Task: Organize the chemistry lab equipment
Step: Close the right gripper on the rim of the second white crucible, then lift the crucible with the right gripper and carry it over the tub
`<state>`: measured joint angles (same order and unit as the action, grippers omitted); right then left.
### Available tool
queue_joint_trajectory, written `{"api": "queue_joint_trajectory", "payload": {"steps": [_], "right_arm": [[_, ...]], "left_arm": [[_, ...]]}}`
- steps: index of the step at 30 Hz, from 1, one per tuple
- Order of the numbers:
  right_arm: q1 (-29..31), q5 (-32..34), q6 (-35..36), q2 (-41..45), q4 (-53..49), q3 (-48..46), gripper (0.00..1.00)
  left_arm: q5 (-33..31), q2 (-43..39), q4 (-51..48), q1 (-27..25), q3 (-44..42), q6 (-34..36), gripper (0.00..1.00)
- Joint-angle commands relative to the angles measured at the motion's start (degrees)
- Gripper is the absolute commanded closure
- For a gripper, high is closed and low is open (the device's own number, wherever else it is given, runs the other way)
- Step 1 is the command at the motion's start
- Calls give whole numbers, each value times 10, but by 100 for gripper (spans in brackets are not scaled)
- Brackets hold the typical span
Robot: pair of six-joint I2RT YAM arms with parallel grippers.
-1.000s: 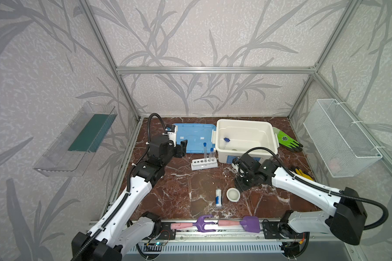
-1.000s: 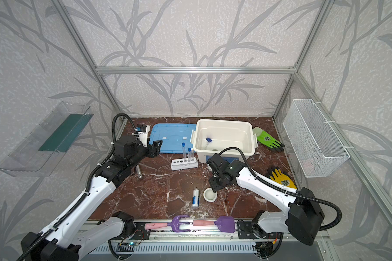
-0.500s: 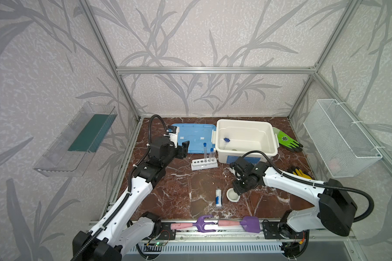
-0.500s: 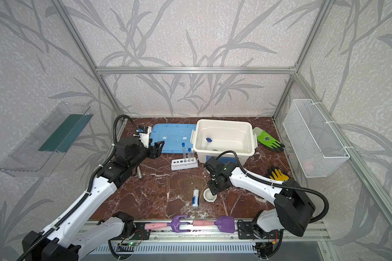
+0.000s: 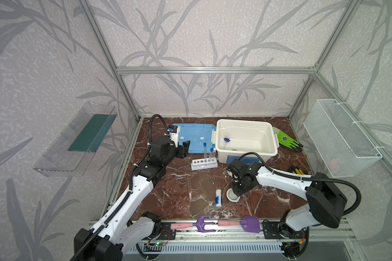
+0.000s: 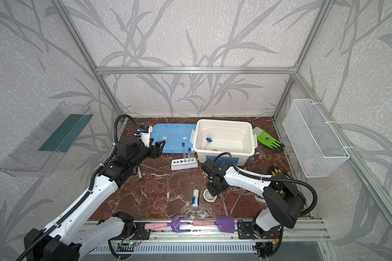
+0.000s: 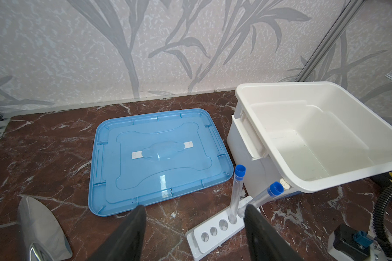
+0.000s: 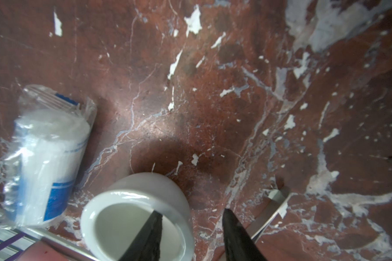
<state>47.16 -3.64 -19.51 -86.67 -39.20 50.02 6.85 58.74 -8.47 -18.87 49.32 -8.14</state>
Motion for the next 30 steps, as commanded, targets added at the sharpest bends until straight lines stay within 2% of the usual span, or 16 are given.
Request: {"api": "queue_joint_trajectory", "payload": {"steps": [1, 18, 30], "right_arm": [[6, -12, 3, -10, 7, -11, 58], [9, -22, -3, -20, 2, -13, 83], [9, -19, 5, -8, -51, 26, 89]], "left_arm": [[10, 8, 9, 5, 0, -1, 31], [17, 25, -6, 8, 9, 7, 31], [20, 29, -11, 8, 11, 8, 32]]}}
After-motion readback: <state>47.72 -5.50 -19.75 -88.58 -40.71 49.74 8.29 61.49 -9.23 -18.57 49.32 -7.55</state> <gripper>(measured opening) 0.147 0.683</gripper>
